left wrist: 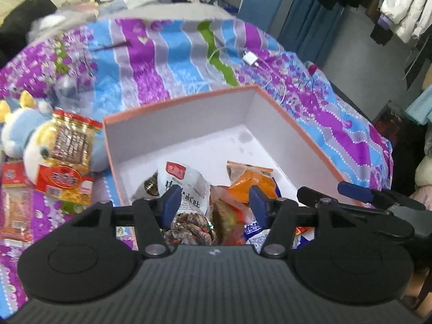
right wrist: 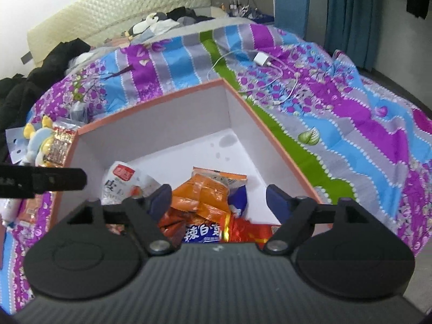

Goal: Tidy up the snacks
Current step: 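Open both grippers to drop the candies into the pink box, then withdraw both tools up and away from the pink box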

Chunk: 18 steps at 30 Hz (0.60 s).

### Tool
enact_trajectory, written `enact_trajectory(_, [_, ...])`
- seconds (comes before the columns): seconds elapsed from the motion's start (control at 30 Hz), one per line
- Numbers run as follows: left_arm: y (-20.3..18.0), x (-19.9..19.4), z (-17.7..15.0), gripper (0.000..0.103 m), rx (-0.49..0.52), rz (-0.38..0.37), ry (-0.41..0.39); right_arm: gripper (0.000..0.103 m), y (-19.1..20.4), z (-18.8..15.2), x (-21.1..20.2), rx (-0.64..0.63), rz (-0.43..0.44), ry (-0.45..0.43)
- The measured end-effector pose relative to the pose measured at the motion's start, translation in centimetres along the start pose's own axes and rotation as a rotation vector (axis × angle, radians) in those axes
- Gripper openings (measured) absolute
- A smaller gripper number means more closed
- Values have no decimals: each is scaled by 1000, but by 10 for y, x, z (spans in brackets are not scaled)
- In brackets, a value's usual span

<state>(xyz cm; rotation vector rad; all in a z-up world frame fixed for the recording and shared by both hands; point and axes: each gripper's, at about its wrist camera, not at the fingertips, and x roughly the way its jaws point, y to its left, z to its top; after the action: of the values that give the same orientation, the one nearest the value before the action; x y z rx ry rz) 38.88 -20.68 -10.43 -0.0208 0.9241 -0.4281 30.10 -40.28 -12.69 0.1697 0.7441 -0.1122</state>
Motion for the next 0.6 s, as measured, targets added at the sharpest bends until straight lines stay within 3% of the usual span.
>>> enact_trajectory(0.27, [-16, -90, -17, 77, 31, 39, -92, 83, 11, -3, -65, 6, -6, -51])
enact_trajectory(0.47, [-21, -150, -45, 78, 39, 92, -129, 83, 23, -17, -117, 0, 18, -91])
enact_trajectory(0.6, [-16, -187, -70, 78, -8, 82, -136, 83, 32, -28, -149, -2, 26, -114])
